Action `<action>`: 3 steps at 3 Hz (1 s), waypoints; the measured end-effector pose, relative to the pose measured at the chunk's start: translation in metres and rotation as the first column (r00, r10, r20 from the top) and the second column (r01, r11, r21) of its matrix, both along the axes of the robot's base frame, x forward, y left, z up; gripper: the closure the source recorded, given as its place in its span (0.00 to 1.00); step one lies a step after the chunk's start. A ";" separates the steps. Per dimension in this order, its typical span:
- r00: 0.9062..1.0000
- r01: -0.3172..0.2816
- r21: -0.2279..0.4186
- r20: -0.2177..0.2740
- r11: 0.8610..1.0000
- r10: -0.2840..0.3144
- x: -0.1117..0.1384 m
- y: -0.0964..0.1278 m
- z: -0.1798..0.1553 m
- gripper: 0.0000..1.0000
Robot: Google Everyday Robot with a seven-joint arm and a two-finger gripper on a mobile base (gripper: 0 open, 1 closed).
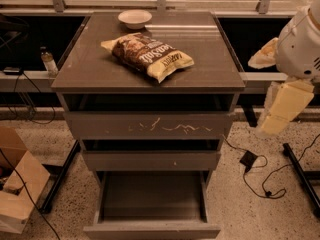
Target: Close bottom drawer
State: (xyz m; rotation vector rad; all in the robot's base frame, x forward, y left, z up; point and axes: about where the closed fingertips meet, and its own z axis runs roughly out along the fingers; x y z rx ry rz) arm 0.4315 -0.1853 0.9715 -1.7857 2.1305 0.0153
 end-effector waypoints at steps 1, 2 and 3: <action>0.999 0.017 0.082 -0.033 0.996 -0.014 -0.003 0.005 -0.028 0.41; 0.995 0.059 0.217 -0.096 0.974 -0.039 -0.009 0.018 -0.087 0.65; 0.988 0.096 0.319 -0.143 0.943 -0.053 -0.007 0.031 -0.156 0.88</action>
Offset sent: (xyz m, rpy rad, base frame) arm -0.0130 0.0331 -0.1767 0.4089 0.1866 -0.1067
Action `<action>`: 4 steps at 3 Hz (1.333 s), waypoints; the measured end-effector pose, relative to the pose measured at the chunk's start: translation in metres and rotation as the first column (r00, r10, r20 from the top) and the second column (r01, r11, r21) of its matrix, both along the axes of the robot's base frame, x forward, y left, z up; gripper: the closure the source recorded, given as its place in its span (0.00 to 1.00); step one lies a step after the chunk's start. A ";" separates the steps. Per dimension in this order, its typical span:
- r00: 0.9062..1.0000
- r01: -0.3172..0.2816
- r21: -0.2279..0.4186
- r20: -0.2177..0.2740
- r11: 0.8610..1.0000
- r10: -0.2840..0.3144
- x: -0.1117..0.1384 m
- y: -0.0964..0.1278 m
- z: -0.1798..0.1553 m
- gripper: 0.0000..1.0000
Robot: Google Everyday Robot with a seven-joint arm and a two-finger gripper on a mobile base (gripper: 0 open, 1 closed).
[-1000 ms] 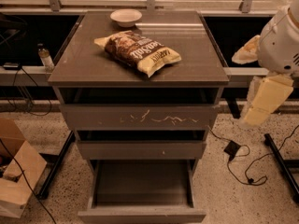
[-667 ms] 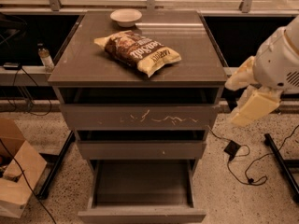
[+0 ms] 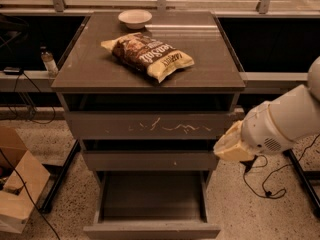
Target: Close bottom drawer
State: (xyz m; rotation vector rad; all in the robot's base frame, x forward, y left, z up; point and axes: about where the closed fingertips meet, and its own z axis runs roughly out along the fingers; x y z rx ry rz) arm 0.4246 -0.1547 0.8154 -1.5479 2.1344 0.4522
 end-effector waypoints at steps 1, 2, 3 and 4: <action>1.000 0.011 0.000 0.015 1.000 -0.011 0.004 0.002 -0.004 1.00; 1.000 0.010 -0.005 0.022 1.000 -0.009 0.004 0.002 -0.004 1.00; 0.999 0.021 0.066 -0.039 0.998 -0.018 -0.001 0.010 -0.043 1.00; 0.993 0.046 0.152 -0.117 0.987 -0.028 -0.009 0.016 -0.102 1.00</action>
Offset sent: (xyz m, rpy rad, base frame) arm 0.0044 0.0015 -0.0036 -0.0142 -0.0363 -0.0121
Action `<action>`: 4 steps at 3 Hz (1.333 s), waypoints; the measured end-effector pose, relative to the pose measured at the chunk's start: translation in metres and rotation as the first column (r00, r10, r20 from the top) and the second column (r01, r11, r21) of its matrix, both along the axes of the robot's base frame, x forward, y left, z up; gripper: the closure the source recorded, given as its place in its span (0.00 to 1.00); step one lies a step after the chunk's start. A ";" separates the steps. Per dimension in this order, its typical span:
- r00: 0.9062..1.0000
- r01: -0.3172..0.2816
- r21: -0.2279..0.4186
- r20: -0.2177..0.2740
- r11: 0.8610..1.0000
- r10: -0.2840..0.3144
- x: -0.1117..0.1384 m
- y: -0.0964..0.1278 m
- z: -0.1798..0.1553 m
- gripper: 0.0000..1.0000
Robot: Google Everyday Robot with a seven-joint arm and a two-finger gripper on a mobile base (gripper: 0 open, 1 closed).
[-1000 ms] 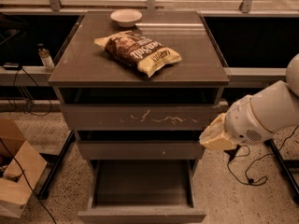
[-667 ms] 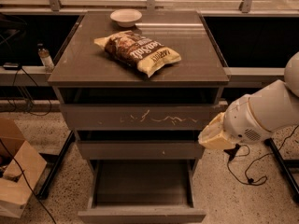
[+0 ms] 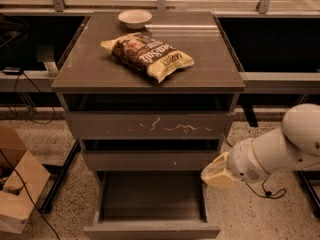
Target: Close bottom drawer
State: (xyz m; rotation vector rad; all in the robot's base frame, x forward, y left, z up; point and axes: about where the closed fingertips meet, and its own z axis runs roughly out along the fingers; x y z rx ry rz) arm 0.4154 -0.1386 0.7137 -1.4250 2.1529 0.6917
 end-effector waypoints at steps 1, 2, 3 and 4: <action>0.997 0.024 0.091 -0.082 0.996 -0.016 -0.012 0.002 -0.062 1.00; 0.983 0.104 0.219 -0.168 0.970 -0.068 -0.021 -0.005 -0.118 1.00; 0.950 0.179 0.296 -0.302 0.938 -0.086 -0.033 -0.014 -0.179 1.00; 0.936 0.192 0.315 -0.344 0.929 -0.077 -0.040 -0.009 -0.200 1.00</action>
Offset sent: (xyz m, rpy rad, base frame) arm -0.0319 -0.0252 -0.2071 0.4616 0.3059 -0.2125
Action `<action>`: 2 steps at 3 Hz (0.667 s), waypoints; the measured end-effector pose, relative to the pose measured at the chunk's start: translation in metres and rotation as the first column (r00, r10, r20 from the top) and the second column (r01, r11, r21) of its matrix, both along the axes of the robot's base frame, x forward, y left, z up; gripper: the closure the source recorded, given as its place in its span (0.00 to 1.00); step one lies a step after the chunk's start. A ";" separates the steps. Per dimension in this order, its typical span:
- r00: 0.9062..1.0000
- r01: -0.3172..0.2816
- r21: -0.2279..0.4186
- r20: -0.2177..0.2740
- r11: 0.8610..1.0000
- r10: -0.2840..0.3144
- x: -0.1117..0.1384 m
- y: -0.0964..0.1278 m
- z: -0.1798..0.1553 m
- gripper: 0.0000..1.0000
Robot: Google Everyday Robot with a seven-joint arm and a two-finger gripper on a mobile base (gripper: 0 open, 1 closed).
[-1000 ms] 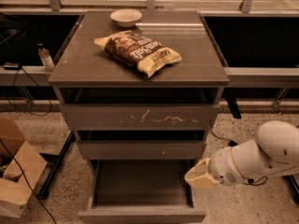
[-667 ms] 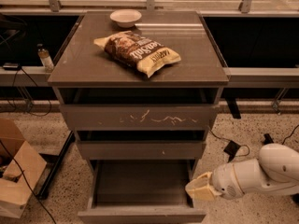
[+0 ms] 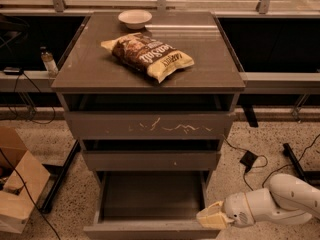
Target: Close bottom drawer
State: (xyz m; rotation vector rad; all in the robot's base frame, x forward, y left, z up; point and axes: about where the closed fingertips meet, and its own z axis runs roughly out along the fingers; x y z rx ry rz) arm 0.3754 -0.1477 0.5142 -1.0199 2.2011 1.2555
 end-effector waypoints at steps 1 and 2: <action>0.999 0.010 0.010 -0.038 1.000 -0.010 -0.004 0.004 -0.017 1.00; 0.995 0.056 0.049 -0.081 0.997 -0.052 -0.005 0.017 -0.052 1.00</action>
Offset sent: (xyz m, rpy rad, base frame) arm -0.0173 0.0466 -0.1581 0.1722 0.2260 -0.1598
